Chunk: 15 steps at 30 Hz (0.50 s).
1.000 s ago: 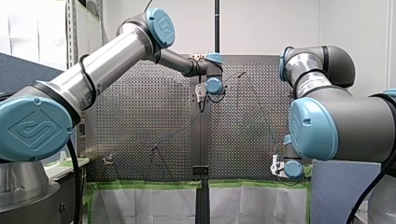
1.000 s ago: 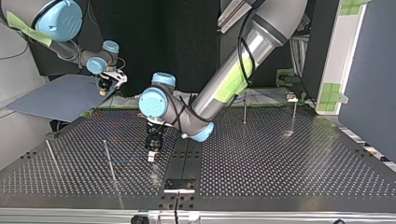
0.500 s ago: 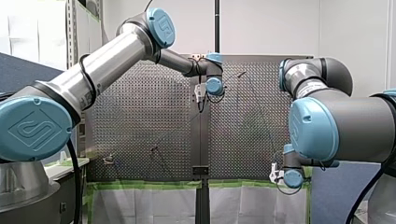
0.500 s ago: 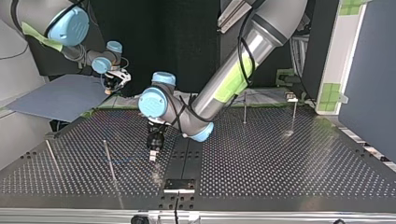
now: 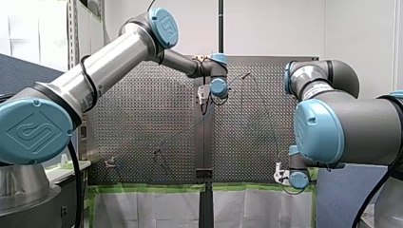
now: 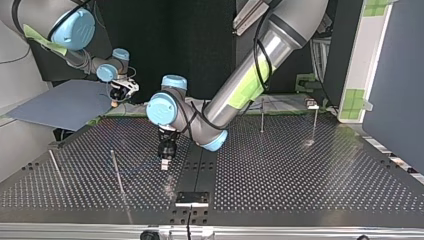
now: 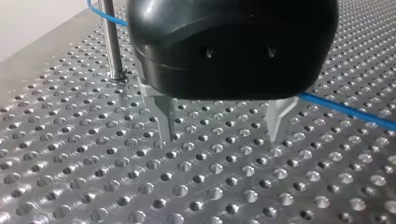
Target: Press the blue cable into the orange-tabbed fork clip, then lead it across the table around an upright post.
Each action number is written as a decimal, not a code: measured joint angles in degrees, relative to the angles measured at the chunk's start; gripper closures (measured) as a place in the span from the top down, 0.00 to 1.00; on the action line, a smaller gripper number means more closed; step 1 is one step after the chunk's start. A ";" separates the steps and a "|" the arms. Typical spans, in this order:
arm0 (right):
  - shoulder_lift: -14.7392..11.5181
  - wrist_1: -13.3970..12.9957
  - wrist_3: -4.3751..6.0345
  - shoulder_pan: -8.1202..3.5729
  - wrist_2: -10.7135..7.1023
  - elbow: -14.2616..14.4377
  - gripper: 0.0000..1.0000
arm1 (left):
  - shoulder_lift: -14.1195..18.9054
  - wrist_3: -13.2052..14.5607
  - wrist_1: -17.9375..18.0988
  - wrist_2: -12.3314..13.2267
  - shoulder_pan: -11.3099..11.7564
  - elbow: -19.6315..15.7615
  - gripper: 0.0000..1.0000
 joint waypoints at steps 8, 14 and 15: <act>0.01 0.56 0.17 -0.18 0.22 -0.04 0.00 | 0.02 -4.33 -3.66 -0.93 -0.22 0.24 1.00; 0.01 1.10 0.74 -0.29 0.36 -0.04 0.00 | 0.03 -7.71 -6.84 -0.91 -0.22 0.33 1.00; 0.01 1.13 0.77 -0.30 0.36 -0.04 0.00 | 0.03 -8.22 -7.10 -0.90 -0.21 0.34 1.00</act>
